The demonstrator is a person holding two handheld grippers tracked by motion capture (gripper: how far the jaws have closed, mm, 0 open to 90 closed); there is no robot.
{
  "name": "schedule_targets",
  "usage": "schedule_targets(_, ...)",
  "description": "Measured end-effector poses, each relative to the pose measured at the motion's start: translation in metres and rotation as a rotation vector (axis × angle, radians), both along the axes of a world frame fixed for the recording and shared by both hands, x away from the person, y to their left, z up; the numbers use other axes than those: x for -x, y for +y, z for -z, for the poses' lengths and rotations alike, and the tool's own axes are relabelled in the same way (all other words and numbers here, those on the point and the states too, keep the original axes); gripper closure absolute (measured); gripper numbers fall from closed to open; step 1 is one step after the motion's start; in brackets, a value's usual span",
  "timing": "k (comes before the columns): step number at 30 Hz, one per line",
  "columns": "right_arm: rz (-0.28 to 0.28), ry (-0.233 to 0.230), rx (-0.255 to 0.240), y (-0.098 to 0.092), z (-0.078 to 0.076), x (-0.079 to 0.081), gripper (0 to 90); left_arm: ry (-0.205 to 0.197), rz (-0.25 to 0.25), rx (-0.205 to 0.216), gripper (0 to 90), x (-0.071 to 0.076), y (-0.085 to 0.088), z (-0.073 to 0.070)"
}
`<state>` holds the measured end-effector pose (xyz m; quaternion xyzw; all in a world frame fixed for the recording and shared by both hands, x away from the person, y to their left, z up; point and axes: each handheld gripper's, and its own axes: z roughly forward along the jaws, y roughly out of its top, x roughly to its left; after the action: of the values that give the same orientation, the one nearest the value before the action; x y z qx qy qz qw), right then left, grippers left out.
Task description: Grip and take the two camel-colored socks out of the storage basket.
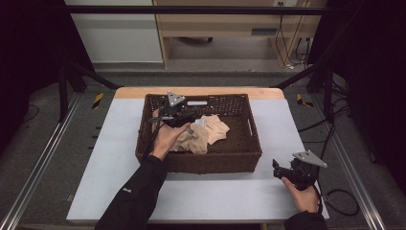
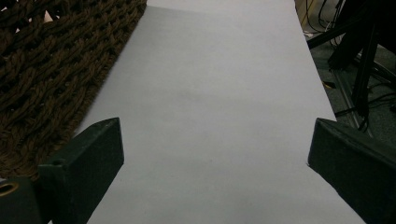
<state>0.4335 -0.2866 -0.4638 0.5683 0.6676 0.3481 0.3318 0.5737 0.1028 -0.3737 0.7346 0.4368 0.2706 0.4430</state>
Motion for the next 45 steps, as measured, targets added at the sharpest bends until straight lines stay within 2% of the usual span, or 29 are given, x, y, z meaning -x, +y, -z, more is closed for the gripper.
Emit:
schedule_targets(1,0.0,-0.001,0.002,0.0,0.0,0.0,3.8,0.019,-0.004,-0.009,37.8,-0.003,-0.001,0.005)
schedule_targets(4,0.0,0.002,-0.001,0.0,0.0,0.0,3.8,0.034,-0.006,-0.019,38.6,-0.004,-0.002,0.01)
schedule_targets(5,-0.001,0.004,-0.001,0.0,0.0,0.0,3.8,0.039,-0.011,-0.045,39.4,-0.005,-0.004,0.015)
schedule_targets(6,-0.002,0.005,-0.001,0.0,0.0,0.0,3.8,0.046,-0.008,-0.052,39.8,-0.006,-0.005,0.018)
schedule_targets(7,-0.004,0.006,0.001,0.0,0.001,-0.001,3.9,0.06,-0.01,-0.048,39.8,-0.006,-0.007,0.02)
schedule_targets(14,-0.006,0.011,0.001,0.0,0.001,-0.001,4.0,0.11,0.013,-0.044,41.4,-0.005,-0.011,0.026)
schedule_targets(15,-0.003,0.011,0.0,0.0,0.001,-0.001,4.0,0.132,0.022,-0.047,41.8,-0.004,-0.012,0.03)
schedule_targets(17,0.001,0.01,-0.002,0.0,0.001,-0.001,3.9,0.147,0.03,-0.057,42.2,-0.004,-0.013,0.032)
schedule_targets(18,0.0,0.011,0.0,0.0,0.001,-0.001,3.9,0.168,0.035,-0.068,42.4,-0.004,-0.014,0.034)
schedule_targets(21,-0.003,0.013,0.006,0.001,0.001,-0.001,4.0,0.181,0.037,-0.085,43.2,-0.004,-0.015,0.036)
schedule_targets(23,-0.002,0.015,0.006,0.001,0.001,-0.001,4.0,0.201,0.044,-0.117,43.8,-0.005,-0.017,0.039)
schedule_targets(30,-0.006,0.021,0.009,0.002,0.002,-0.002,4.0,0.246,0.058,-0.149,46.7,-0.006,-0.02,0.045)
schedule_targets(32,-0.003,0.02,0.011,0.001,0.002,-0.002,4.0,0.265,0.065,-0.177,51.9,-0.006,-0.021,0.047)
schedule_targets(35,0.0,0.021,0.008,0.0,0.002,-0.002,4.0,0.297,0.071,-0.186,61.6,-0.006,-0.021,0.048)
schedule_targets(36,0.0,0.021,0.008,0.0,0.002,-0.002,4.0,0.297,0.071,-0.186,65.3,-0.006,-0.021,0.048)
schedule_targets(37,0.0,0.022,0.008,0.0,0.002,-0.002,4.0,0.317,0.074,-0.184,65.3,-0.006,-0.02,0.049)
schedule_targets(39,-0.001,0.023,0.01,0.001,0.002,-0.002,4.0,0.35,0.073,-0.167,78.5,-0.007,-0.019,0.048)
schedule_targets(41,-0.001,0.025,0.011,0.001,0.002,-0.002,4.1,0.355,0.073,-0.169,84.4,-0.007,-0.018,0.047)
schedule_targets(42,-0.001,0.025,0.011,0.001,0.002,-0.002,4.1,0.357,0.075,-0.165,84.4,-0.007,-0.018,0.047)
schedule_targets(45,0.002,0.025,0.008,0.001,0.002,-0.002,4.1,0.325,0.094,-0.161,87.8,-0.004,-0.018,0.044)
